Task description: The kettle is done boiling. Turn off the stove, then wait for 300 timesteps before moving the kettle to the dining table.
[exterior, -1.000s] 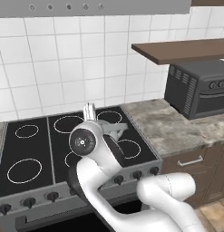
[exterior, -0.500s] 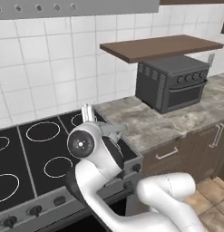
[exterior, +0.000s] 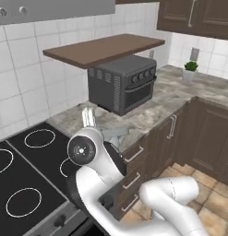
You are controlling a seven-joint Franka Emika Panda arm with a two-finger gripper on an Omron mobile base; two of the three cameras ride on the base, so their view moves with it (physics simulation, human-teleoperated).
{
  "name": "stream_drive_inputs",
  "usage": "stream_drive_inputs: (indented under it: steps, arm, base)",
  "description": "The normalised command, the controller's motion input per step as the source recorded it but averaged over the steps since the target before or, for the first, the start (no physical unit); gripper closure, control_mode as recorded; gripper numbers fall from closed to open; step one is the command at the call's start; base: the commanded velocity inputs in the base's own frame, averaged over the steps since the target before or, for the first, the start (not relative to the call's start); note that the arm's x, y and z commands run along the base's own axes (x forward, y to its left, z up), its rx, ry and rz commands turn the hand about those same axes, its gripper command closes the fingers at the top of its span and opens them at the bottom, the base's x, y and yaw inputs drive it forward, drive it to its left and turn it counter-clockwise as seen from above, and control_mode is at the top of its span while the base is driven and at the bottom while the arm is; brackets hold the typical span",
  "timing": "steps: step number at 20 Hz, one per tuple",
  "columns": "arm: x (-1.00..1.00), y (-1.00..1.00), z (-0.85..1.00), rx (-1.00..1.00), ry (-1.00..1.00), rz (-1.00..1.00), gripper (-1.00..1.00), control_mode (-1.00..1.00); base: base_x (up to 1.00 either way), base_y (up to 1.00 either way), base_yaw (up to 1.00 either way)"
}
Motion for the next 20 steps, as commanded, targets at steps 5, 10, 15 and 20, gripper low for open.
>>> stream_drive_inputs:
  steps: [5,10,15,20]
  arm:
    - [0.0,0.0,0.0,0.0,0.0,0.0,1.0,1.0]
    - [0.0,0.0,0.0,0.0,0.0,0.0,1.0,1.0]
    - [0.0,0.0,0.0,0.0,0.0,0.0,1.0,1.0]
    - [0.0,0.0,0.0,0.0,0.0,0.0,1.0,1.0]
  base:
    - [-0.29,0.0,-0.6]
    - [-0.29,0.0,-0.61]
    - [-0.24,0.0,-0.61]
    - [-0.21,0.0,-0.6]
